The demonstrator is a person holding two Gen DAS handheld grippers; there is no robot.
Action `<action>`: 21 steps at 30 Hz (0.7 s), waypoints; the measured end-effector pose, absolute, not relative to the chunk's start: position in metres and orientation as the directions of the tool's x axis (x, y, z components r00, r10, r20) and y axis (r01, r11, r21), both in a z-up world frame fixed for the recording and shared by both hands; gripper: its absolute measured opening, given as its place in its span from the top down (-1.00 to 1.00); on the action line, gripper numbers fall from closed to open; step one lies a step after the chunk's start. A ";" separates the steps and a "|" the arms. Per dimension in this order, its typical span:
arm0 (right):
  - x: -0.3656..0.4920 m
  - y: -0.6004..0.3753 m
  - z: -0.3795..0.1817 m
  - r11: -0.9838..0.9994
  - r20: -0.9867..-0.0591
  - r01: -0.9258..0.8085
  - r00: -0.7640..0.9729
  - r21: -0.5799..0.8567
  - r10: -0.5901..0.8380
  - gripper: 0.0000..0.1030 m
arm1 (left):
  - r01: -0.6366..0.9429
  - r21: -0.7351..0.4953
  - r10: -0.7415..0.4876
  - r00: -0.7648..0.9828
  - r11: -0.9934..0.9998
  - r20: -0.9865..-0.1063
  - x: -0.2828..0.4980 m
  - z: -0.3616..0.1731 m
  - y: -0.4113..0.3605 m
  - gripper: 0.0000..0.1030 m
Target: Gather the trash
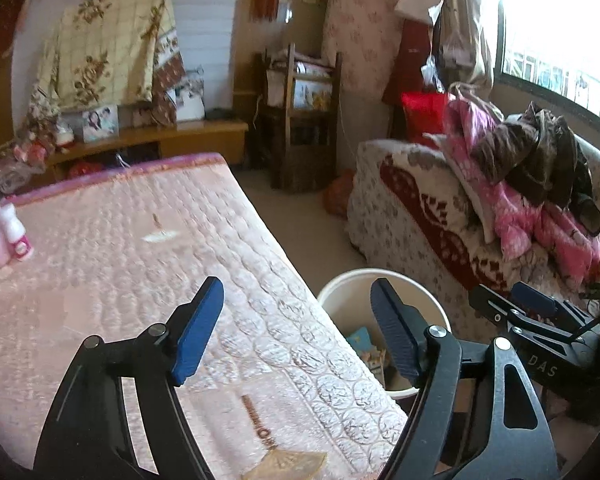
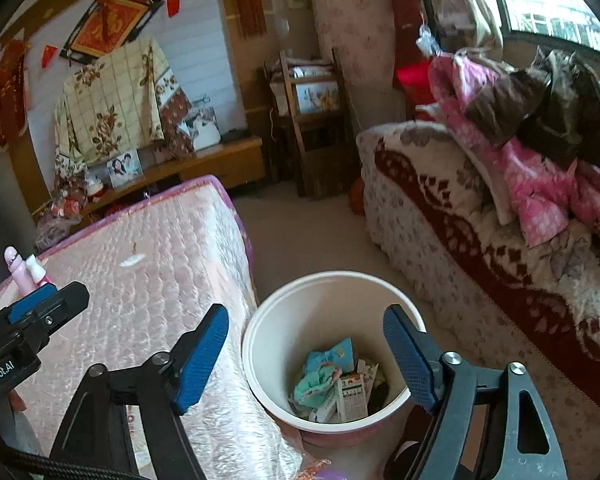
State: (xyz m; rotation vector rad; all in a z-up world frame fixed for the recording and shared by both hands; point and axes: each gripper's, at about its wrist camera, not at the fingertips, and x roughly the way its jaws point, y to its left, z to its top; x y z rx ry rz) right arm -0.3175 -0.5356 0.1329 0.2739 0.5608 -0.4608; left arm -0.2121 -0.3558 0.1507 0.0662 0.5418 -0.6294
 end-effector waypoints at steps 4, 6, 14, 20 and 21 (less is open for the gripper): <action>-0.327 -0.522 0.149 0.867 -0.533 0.485 0.767 0.116 -0.357 -0.54 | 0.576 -0.099 -0.549 0.693 0.811 -0.467 -0.224 0.163 -0.341 -0.46; -0.331 -0.514 0.157 0.870 -0.515 0.482 0.775 0.109 -0.365 -0.58 | 0.579 -0.106 -0.558 0.696 0.808 -0.451 -0.229 0.169 -0.335 -0.46; -0.345 -0.490 0.183 0.880 -0.459 0.467 0.803 0.086 -0.381 -0.65 | 0.568 -0.097 -0.554 0.727 0.817 -0.405 -0.248 0.183 -0.318 -0.46; -0.352 -0.478 0.194 0.883 -0.431 0.465 0.811 0.066 -0.395 -0.65 | 0.567 -0.079 -0.550 0.743 0.820 -0.381 -0.257 0.190 -0.313 -0.46; -0.353 -0.477 0.195 0.883 -0.428 0.465 0.812 0.066 -0.396 -0.65 | 0.566 -0.079 -0.550 0.744 0.820 -0.378 -0.258 0.191 -0.312 -0.46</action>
